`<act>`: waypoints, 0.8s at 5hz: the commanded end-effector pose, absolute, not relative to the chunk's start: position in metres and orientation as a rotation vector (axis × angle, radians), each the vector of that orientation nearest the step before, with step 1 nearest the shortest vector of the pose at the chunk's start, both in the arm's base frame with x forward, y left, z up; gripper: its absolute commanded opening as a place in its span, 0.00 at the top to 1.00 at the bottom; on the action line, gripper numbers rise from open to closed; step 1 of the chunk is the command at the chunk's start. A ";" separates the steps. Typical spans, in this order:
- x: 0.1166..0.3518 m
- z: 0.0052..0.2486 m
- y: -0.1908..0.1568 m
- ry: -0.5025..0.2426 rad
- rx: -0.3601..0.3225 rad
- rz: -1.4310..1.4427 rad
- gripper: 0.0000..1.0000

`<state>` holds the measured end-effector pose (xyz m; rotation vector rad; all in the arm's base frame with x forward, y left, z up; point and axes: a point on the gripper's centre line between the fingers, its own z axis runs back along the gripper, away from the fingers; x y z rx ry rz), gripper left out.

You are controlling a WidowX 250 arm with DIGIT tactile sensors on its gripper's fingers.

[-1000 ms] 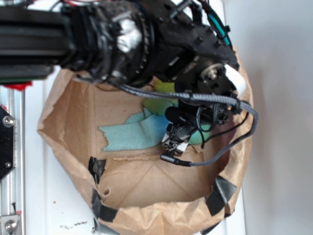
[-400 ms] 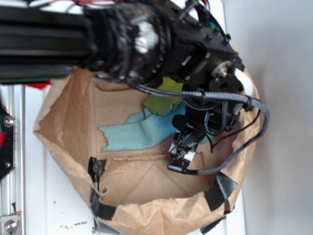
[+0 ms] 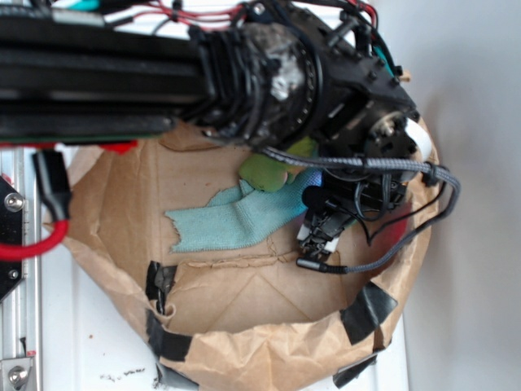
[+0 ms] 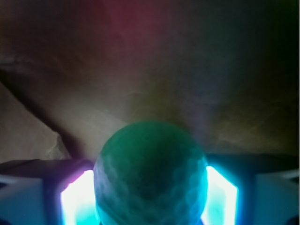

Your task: Grab the green ball.

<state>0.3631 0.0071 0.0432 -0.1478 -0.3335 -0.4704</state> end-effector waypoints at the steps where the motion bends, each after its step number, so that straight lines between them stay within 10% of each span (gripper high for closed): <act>1: 0.374 0.065 -0.001 -0.387 -0.091 -0.483 1.00; 4: 0.342 0.144 0.026 -0.363 -0.181 -0.322 1.00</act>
